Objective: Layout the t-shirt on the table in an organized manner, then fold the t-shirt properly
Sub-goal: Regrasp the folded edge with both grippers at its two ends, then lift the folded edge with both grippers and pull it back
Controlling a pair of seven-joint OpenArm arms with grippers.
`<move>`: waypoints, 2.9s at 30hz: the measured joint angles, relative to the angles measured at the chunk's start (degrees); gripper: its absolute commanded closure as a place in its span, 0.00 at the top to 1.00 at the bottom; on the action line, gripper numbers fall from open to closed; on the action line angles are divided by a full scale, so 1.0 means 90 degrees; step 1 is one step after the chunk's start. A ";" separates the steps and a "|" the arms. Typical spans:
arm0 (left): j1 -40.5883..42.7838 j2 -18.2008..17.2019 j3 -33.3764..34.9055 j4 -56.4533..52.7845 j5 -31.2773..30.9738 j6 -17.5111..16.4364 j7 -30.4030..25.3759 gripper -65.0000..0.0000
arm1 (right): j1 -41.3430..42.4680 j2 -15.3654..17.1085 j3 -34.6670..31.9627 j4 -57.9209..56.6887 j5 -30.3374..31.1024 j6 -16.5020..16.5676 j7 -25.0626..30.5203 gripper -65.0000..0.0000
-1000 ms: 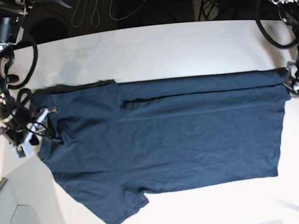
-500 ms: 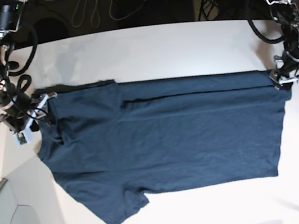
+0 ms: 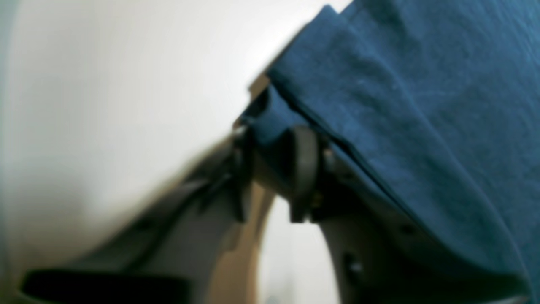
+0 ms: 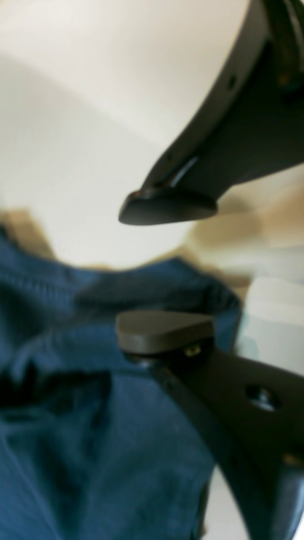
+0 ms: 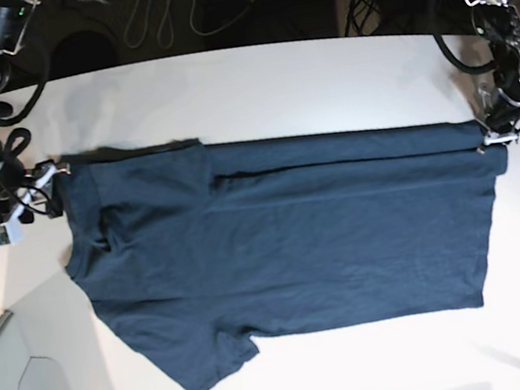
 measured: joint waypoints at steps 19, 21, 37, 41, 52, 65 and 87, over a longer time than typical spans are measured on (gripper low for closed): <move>0.0002 0.0002 0.0007 0.0000 -0.0002 0.0007 0.0046 0.00 | -0.0624 -0.0124 -0.0248 0.0155 0.0002 0.0002 -0.0024 0.51; 0.0002 0.0005 0.0007 0.0000 -0.0002 0.0007 0.0046 0.00 | -0.0641 -0.0155 -0.0321 0.0151 0.0000 0.0002 -0.0046 0.51; 0.0000 0.0002 0.0005 0.0000 -0.0002 0.0007 0.0044 0.00 | -0.0867 -0.0180 -0.0493 0.0554 0.0039 0.0000 0.0005 0.51; 0.0017 -0.0034 0.0007 -0.0002 -0.0002 0.0002 0.0058 0.00 | -0.0799 -0.0182 -0.0493 0.0194 0.0029 0.0000 0.0010 0.51; 0.0017 -0.0085 0.0002 -0.0002 -0.0022 0.0005 0.0044 0.00 | -0.0563 -0.0170 -0.0469 -0.0192 0.0002 -0.0002 0.0051 0.50; 0.0017 -0.0085 0.0002 -0.0010 -0.0024 0.0005 0.0046 0.00 | -0.0605 -0.0158 -0.0493 -0.0255 0.0029 0.0000 0.0027 0.00; 0.0095 -0.0240 -0.0464 0.1962 -0.0151 -0.0061 0.1467 0.00 | -0.0476 0.0318 -0.0610 0.1897 0.0121 0.0002 -0.1455 0.00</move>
